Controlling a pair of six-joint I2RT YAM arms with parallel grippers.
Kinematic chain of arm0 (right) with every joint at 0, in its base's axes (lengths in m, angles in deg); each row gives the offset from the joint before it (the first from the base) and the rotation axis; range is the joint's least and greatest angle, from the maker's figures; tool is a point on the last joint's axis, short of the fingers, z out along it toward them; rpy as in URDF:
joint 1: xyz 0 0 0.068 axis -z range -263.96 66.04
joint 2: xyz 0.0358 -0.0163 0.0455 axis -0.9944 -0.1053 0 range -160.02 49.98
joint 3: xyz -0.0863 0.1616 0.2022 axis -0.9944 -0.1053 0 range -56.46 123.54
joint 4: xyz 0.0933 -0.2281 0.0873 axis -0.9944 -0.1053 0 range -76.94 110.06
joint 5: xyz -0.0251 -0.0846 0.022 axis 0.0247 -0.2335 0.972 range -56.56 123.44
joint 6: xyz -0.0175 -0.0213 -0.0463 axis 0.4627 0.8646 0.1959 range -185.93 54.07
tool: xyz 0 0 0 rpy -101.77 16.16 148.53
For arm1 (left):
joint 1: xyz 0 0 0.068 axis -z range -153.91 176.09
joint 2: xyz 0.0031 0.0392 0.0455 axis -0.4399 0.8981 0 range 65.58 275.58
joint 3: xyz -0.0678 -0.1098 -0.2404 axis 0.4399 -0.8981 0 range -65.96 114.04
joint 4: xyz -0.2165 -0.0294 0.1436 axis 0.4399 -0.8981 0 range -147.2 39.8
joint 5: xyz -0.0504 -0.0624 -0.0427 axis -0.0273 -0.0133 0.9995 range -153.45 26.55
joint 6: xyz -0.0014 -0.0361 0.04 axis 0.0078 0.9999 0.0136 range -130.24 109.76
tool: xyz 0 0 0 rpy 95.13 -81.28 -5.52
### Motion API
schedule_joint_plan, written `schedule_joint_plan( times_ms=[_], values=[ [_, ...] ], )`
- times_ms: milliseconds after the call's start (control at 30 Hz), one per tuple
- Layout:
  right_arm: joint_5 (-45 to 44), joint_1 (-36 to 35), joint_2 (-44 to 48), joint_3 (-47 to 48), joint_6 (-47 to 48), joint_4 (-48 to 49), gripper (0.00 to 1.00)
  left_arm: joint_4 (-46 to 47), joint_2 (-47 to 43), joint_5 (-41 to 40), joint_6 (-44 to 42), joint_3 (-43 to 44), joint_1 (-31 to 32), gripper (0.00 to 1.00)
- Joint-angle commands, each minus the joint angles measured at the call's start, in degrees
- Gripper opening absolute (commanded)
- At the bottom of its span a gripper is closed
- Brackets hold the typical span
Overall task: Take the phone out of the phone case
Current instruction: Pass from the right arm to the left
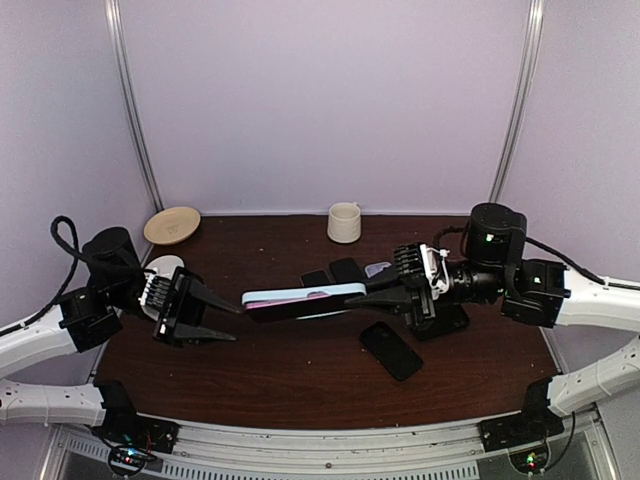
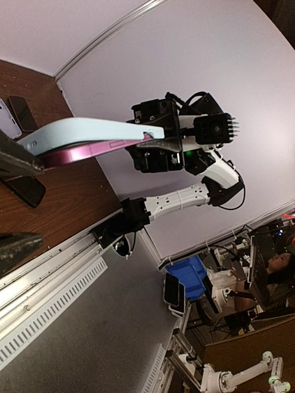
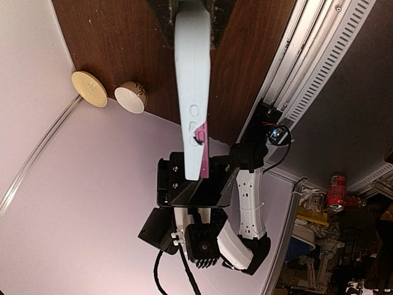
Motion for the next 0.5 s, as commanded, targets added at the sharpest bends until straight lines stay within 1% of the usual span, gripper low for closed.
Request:
schedule_joint_plan(
  times_ms=[0, 333, 467],
  values=[
    [2.21, -0.57, -0.2, 3.33, -0.9, 6.27, 0.0, 2.43, 0.1, 0.78, 0.9, -0.08, -0.23, 0.34],
    [5.88, -1.18, -1.74, 3.81, -2.35, 7.2, 0.0, 1.75, 0.0, -1.77, 0.49, -0.26, -0.18, 0.35],
    [8.2, -1.37, -3.14, 4.5, -3.07, 7.27, 0.0, 1.34, -0.39, -2.49, 0.12, -0.26, -0.18, 0.37]
  ],
)
